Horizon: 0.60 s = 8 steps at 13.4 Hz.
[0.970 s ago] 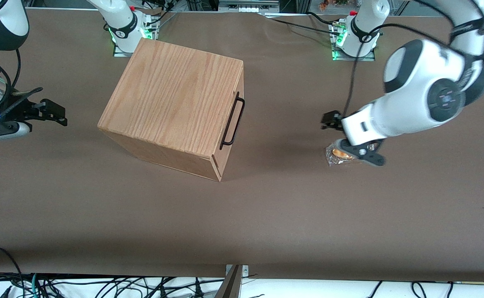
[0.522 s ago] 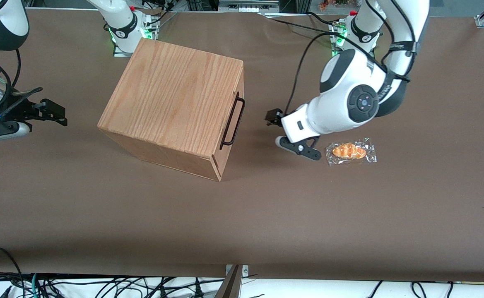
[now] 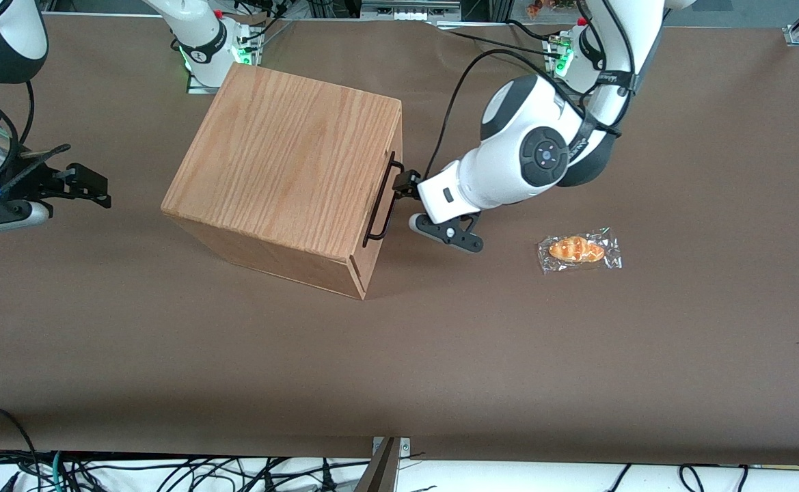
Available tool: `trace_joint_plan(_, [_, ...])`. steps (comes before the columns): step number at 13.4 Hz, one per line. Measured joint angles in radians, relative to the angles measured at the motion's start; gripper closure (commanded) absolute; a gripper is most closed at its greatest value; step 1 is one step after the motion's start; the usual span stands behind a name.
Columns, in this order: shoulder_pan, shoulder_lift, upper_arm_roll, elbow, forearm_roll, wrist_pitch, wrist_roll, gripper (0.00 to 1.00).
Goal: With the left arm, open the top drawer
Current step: 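Move the left gripper to the black drawer handle and hook it, then pull the handle with the left gripper to slide the drawer out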
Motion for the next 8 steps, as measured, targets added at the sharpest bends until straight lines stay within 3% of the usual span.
trace_joint_plan(8, [-0.022, 0.092, 0.005, 0.039, 0.000, 0.055, -0.006, 0.00])
